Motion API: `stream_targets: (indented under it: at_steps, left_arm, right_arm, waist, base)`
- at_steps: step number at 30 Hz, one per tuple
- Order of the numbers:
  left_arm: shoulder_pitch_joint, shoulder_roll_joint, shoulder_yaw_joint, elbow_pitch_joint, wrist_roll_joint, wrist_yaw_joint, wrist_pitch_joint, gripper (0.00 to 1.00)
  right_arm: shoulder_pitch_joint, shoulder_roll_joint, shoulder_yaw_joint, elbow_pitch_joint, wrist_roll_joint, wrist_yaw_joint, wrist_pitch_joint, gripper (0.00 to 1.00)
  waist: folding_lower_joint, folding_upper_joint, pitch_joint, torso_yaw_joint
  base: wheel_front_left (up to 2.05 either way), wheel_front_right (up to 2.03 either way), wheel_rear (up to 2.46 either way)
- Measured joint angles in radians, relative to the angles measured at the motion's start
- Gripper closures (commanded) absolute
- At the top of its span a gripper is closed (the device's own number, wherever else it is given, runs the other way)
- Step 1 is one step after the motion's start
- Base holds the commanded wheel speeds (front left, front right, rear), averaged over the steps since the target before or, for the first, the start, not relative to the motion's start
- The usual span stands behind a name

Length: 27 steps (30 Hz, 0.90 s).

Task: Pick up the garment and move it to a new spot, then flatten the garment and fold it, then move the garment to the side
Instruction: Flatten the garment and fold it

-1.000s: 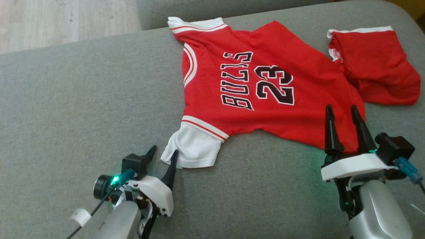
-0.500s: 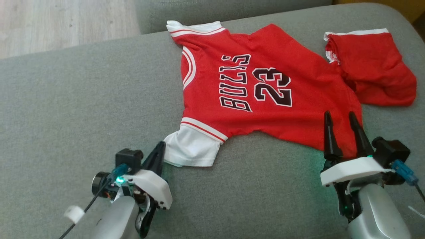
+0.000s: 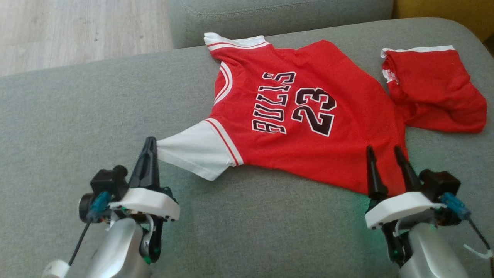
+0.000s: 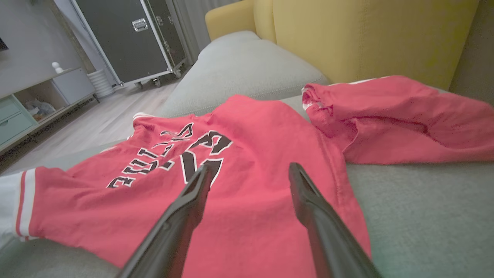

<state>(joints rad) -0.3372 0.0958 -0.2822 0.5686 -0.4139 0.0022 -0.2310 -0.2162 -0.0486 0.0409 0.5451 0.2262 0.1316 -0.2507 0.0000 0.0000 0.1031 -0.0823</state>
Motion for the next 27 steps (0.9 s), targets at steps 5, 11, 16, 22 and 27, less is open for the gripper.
stream_targets:
  at_steps: [5, 11, 16, 22, 27]
  left_arm:
    - [0.026, 0.004, 0.022, -0.027, 0.000, 0.010, -0.010, 1.00]
    - [0.069, 0.004, 0.029, -0.045, -0.009, 0.010, -0.014, 1.00]
    - [0.079, 0.002, 0.055, -0.077, -0.009, 0.012, -0.018, 1.00]
    - [0.092, -0.010, 0.064, -0.109, -0.007, 0.012, -0.018, 1.00]
    - [0.097, -0.011, 0.070, -0.116, 0.006, 0.005, -0.018, 1.00]
  right_arm:
    - [0.001, 0.000, 0.004, 0.047, -0.001, 0.000, 0.005, 0.00]
    - [0.020, 0.000, -0.038, 0.100, -0.007, 0.000, 0.040, 0.00]
    - [0.084, 0.001, -0.093, 0.138, -0.007, 0.000, 0.091, 0.00]
    - [0.100, 0.001, -0.102, 0.157, 0.015, 0.000, 0.121, 0.00]
    - [0.072, 0.001, -0.078, 0.174, 0.058, 0.000, 0.118, 0.00]
  waist:
    - [0.0000, 0.0000, -0.004, 0.005]
    - [0.0000, 0.0000, -0.014, 0.001]
    - [0.0000, 0.0000, -0.030, -0.010]
    - [0.0000, 0.0000, -0.036, -0.016]
    - [0.0000, 0.0000, -0.026, -0.008]
  base:
    - [0.00, 0.00, 0.00]
    - [0.00, 0.00, 0.00]
    - [0.00, 0.00, 0.00]
    - [0.00, 0.00, 0.00]
    - [0.00, 0.00, 0.00]
